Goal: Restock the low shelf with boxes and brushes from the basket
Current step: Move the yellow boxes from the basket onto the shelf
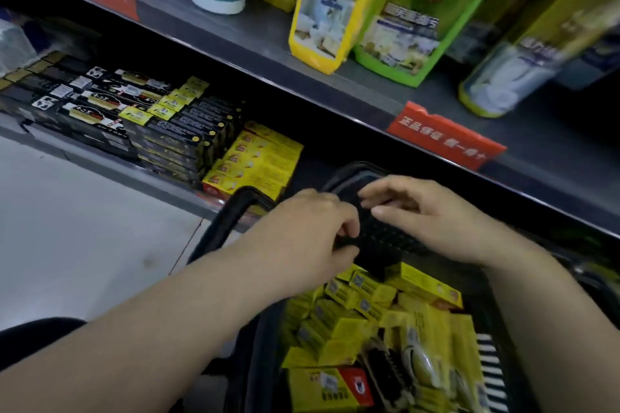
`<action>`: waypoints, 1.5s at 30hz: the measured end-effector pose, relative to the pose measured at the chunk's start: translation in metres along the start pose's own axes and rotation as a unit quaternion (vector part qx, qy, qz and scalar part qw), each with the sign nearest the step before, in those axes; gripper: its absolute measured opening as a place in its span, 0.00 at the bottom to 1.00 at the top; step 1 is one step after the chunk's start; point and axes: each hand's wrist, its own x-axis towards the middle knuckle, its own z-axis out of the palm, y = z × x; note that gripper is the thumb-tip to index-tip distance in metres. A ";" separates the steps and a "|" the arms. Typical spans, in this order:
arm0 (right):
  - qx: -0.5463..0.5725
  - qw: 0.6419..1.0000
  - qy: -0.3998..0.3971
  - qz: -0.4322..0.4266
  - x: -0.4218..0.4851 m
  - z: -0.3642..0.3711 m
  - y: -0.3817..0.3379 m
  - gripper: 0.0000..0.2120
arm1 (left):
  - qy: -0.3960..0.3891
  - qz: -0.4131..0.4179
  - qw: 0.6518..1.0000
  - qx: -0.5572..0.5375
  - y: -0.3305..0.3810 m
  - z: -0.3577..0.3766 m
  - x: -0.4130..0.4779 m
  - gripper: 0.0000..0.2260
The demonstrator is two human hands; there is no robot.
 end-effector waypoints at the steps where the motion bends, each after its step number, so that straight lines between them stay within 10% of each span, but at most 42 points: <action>1: 0.009 1.000 0.000 0.025 -0.015 0.003 0.016 0.09 | -0.010 0.017 1.000 0.003 0.007 0.007 -0.001 0.09; 9: -0.163 0.957 0.044 0.238 -0.076 0.057 0.162 0.24 | -0.148 0.026 0.989 -0.010 0.026 0.047 0.002 0.07; 21: -0.278 0.906 0.210 0.239 -0.058 0.104 0.205 0.21 | -0.190 0.004 0.982 0.005 0.031 0.067 0.007 0.08; 32: 0.219 0.914 0.301 0.163 -0.081 0.069 0.081 0.15 | -0.231 -0.118 0.953 -0.158 0.031 0.077 0.010 0.34; 37: 0.391 0.867 0.280 0.125 -0.075 0.069 0.069 0.14 | -0.156 -0.208 0.919 -0.295 0.030 0.077 0.014 0.27; 41: 0.049 0.956 0.159 0.241 -0.072 0.085 0.127 0.09 | -0.145 -0.267 0.892 -0.334 0.025 0.072 0.017 0.26; 45: -0.192 0.936 0.000 0.295 -0.075 0.130 0.168 0.30 | -0.154 -0.290 0.864 -0.381 0.023 0.073 0.019 0.36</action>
